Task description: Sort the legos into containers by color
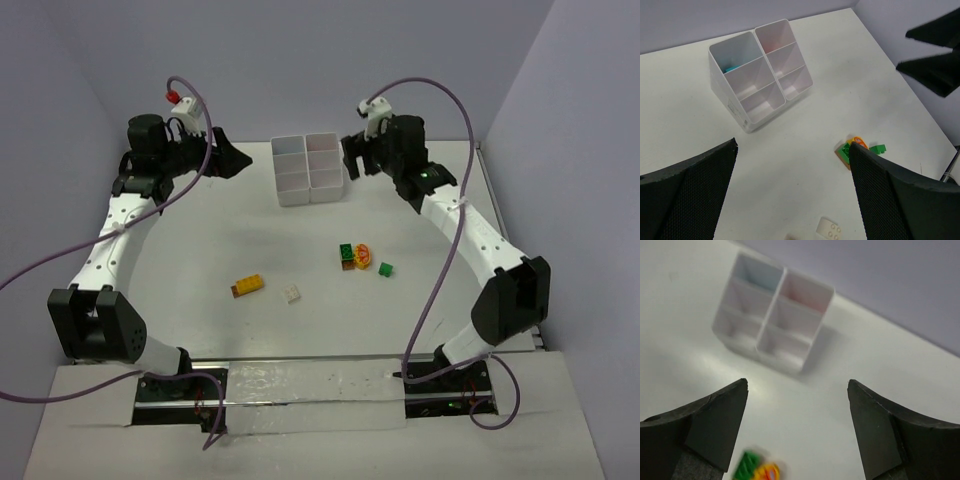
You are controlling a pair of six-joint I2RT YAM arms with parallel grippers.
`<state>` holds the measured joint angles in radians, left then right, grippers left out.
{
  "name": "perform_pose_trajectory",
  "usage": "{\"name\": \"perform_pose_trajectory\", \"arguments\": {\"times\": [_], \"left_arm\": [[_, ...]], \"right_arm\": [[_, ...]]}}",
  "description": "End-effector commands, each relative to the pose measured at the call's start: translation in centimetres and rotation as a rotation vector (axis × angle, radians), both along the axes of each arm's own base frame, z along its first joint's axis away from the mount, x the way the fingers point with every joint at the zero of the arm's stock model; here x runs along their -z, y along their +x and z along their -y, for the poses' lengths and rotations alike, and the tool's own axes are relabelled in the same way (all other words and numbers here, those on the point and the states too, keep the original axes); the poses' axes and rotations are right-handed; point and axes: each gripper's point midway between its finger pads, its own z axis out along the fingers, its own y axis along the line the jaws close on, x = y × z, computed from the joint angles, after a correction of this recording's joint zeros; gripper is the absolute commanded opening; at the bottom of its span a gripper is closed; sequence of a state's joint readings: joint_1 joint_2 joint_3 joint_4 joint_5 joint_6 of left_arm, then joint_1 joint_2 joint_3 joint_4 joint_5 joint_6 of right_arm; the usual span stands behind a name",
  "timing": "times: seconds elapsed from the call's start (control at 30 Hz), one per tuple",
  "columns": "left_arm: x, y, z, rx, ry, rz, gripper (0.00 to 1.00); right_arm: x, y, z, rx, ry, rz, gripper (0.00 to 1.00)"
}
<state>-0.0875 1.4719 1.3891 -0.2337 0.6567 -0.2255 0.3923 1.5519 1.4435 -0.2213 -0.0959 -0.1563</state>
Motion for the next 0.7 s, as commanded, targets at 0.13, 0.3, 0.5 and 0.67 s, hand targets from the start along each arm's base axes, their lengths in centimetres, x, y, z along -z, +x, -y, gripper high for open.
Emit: {"name": "perform_pose_trajectory", "arguments": {"times": [0.13, 0.3, 0.5, 0.67], "left_arm": [[0.5, -0.9, 0.0, 0.05, 0.038, -0.009, 0.99], [1.5, -0.6, 0.3, 0.046, 0.062, -0.042, 0.99], [1.5, -0.7, 1.2, 0.049, 0.095, -0.029, 0.99], [1.7, -0.8, 1.8, 0.061, 0.109, -0.029, 0.99]], "right_arm": [[11.7, -12.4, 5.5, -0.323, -0.4, -0.332, 0.83], [17.8, -16.9, 7.8, -0.361, -0.48, -0.552, 0.83], [21.7, -17.5, 9.3, -0.334, -0.541, -0.638, 0.82], [23.1, -16.7, 9.3, -0.345, -0.55, -0.665, 0.8]]}}
